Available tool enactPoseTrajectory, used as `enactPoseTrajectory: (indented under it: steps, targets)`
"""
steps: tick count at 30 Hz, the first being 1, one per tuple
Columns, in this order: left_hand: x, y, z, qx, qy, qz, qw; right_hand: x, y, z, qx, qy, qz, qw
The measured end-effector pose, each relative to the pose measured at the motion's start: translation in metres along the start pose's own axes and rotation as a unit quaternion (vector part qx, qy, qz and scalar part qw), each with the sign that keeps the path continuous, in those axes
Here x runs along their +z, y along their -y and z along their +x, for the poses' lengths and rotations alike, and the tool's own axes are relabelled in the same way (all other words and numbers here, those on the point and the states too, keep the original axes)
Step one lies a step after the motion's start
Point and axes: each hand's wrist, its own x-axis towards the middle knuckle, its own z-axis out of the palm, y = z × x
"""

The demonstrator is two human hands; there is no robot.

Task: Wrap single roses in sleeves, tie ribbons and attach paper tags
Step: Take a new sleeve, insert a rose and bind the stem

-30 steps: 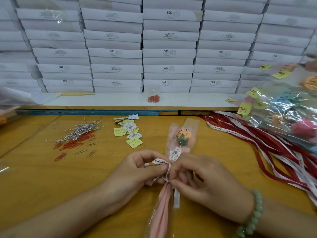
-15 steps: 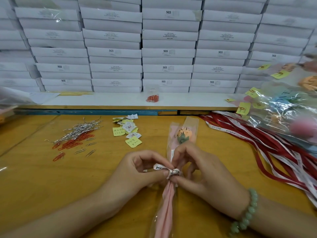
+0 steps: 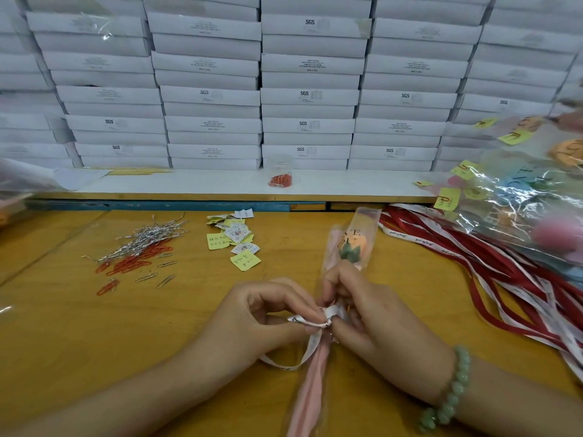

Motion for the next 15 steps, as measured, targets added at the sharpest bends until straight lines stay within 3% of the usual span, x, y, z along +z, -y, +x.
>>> enactPoseTrajectory:
  steps: [9, 15]
  targets:
    - [-0.0004, 0.0009, -0.0011, 0.009, 0.002, 0.046, 0.999, 0.0017, -0.0025, 0.0006, 0.009, -0.004, 0.010, 1.000]
    - [0.0008, 0.0006, 0.0002, -0.002, -0.044, 0.078, 0.996, 0.0006, -0.0032, 0.0020, 0.031, -0.027, 0.116, 0.992]
